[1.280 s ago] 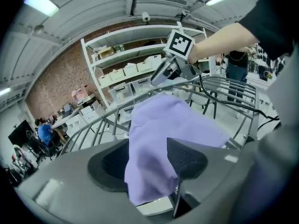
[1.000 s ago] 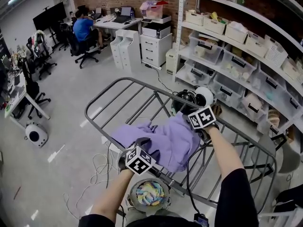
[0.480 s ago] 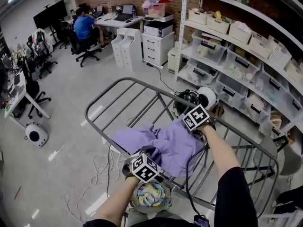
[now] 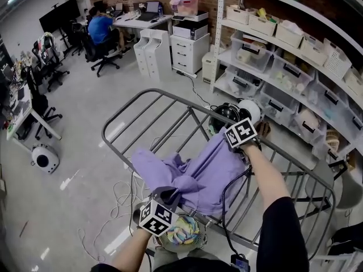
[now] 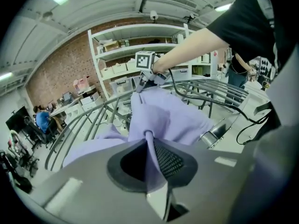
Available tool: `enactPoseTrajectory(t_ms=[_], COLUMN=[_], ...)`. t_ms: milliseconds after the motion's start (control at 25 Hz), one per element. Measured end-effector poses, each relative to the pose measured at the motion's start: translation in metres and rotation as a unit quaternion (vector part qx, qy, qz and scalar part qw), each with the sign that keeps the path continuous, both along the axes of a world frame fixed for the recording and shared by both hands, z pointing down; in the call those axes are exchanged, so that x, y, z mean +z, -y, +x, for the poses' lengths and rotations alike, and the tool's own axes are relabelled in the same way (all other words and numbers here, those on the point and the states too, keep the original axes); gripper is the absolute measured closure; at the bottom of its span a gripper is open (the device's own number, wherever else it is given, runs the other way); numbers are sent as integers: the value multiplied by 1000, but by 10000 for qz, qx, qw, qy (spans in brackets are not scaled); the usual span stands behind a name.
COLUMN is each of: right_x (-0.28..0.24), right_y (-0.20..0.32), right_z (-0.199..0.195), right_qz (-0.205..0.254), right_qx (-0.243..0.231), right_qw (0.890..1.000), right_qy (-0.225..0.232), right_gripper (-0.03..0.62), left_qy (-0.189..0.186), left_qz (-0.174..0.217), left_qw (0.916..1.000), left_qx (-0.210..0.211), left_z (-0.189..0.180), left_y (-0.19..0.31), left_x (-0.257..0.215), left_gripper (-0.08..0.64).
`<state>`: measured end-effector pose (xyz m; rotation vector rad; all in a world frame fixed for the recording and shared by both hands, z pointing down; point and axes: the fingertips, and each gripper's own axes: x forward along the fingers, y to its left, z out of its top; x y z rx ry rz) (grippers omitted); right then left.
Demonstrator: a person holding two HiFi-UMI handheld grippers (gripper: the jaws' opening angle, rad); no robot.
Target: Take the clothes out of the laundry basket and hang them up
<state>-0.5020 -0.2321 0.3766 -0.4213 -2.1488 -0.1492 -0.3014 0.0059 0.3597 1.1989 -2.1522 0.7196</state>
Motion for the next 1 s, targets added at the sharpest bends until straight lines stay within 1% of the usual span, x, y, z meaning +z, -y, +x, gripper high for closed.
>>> enactPoseTrajectory(t_ms=[120,280,400,480,600,680,840,1000], right_x=[0,1,1,2,6,6,0,-19], right_y=[-5,-15,-11,-7,-4,-3,-2,3], right_z=[-1,8,10,10,11,11,10,15], right_qz=[85,114,171,276,530,628,639,554], right_qx=[32,-110,26,141,228,275,408,688], right_qw=[9999,9999,9998,9994,9982,9974,9964,9931], right_qy=[73,52,129,150,179,235,393,776], right_gripper=[580,580,580,578,578,578,560,529], left_qy=[86,143,188,132,-88,-267,-702,-1120], left_qz=[-85,-161,-180,-170,-16,115,307,617], left_qw=[9999,9995,9993,9993,9989,9985,9963,9909], left_qx=[-116,-236,-273,-320,-457,-467,-402,-420], left_z=[4,14,23,30,44,57,84,102], left_y=[0,-14,-26,-31,-37,-38,-39,-36], left_x=[1,-1,-5,-4,-5,-5,4,14], left_gripper=[514,512,512,514,536,545,552,552])
